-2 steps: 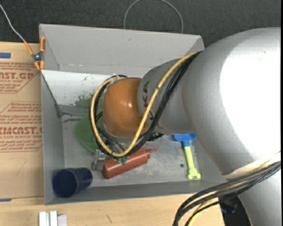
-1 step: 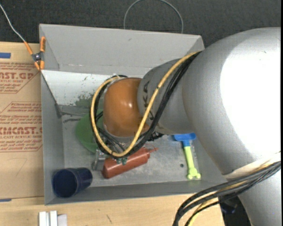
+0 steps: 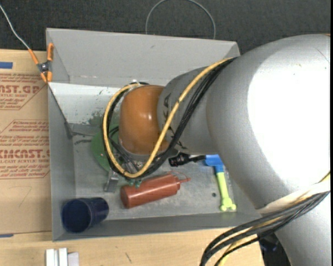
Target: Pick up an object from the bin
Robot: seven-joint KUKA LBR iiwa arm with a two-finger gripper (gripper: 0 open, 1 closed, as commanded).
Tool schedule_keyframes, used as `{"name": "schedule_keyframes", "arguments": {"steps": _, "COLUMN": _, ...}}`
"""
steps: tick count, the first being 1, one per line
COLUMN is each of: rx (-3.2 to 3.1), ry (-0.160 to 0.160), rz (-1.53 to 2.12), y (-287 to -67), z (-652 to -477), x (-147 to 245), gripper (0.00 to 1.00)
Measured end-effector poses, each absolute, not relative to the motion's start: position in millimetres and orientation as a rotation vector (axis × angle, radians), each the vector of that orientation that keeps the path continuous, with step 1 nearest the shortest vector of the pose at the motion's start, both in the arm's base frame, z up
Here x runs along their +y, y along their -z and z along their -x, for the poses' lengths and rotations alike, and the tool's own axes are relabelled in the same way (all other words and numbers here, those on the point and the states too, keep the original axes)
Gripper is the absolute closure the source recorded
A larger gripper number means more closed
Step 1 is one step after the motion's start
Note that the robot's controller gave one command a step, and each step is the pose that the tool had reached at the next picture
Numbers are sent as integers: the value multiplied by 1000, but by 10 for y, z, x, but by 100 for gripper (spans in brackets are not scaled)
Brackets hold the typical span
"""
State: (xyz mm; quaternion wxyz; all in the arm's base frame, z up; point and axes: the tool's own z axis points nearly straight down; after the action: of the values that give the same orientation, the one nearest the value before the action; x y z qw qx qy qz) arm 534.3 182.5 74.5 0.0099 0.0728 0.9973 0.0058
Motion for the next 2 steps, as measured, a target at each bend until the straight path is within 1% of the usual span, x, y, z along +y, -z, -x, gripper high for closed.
{"name": "schedule_keyframes", "arguments": {"steps": 1, "rx": 3122, "ry": -14, "rz": -179, "y": -817, "z": -5539, "x": 925, "gripper": 100}}
{"name": "schedule_keyframes", "arguments": {"steps": 2, "rx": 3126, "ry": -13, "rz": -168, "y": -820, "z": -5556, "x": 766, "gripper": 100}}
